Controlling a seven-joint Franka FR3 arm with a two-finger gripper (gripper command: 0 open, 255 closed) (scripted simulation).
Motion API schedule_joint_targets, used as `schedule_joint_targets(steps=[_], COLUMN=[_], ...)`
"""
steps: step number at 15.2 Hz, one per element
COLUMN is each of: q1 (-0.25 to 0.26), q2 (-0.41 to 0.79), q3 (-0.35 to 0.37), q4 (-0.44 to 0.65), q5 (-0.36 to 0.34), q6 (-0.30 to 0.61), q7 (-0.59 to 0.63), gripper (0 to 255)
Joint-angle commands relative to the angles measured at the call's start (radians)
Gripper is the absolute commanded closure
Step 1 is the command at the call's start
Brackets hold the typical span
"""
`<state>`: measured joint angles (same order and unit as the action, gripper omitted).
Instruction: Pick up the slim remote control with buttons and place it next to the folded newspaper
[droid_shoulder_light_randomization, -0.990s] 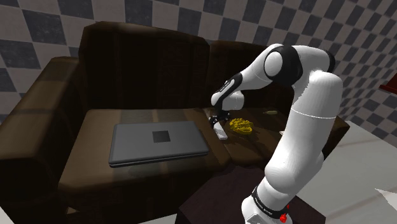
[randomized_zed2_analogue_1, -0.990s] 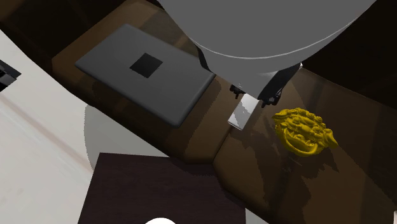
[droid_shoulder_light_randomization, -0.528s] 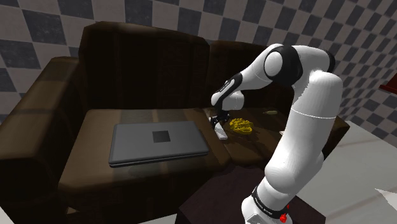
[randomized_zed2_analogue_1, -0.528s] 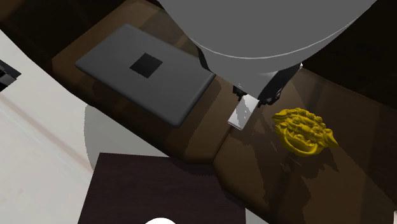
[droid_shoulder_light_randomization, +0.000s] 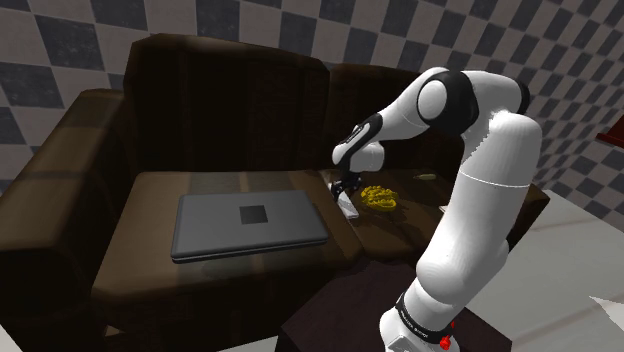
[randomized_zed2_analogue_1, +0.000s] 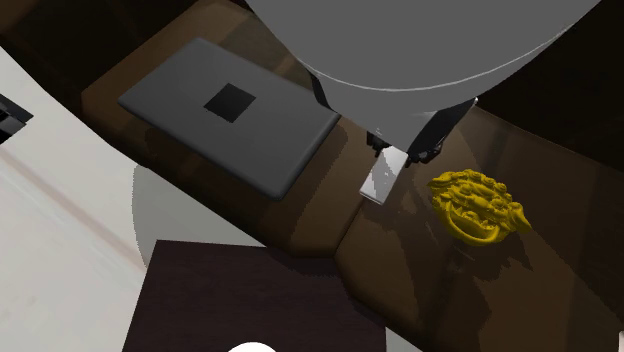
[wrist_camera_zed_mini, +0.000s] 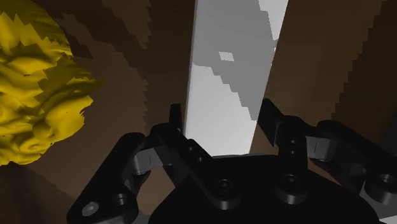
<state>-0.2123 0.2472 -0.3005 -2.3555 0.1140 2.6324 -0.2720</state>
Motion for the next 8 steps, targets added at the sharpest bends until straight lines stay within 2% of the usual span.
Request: schedule_joint_targets(steps=[1,8], q1=[0.004,0.017], q2=[-0.022,-0.106], q3=[-0.007,-0.026], q4=[0.0,0.009], q5=[-0.014,-0.064], q6=[-0.021,-0.109], q7=[0.009,0.044], gripper=[255,255])
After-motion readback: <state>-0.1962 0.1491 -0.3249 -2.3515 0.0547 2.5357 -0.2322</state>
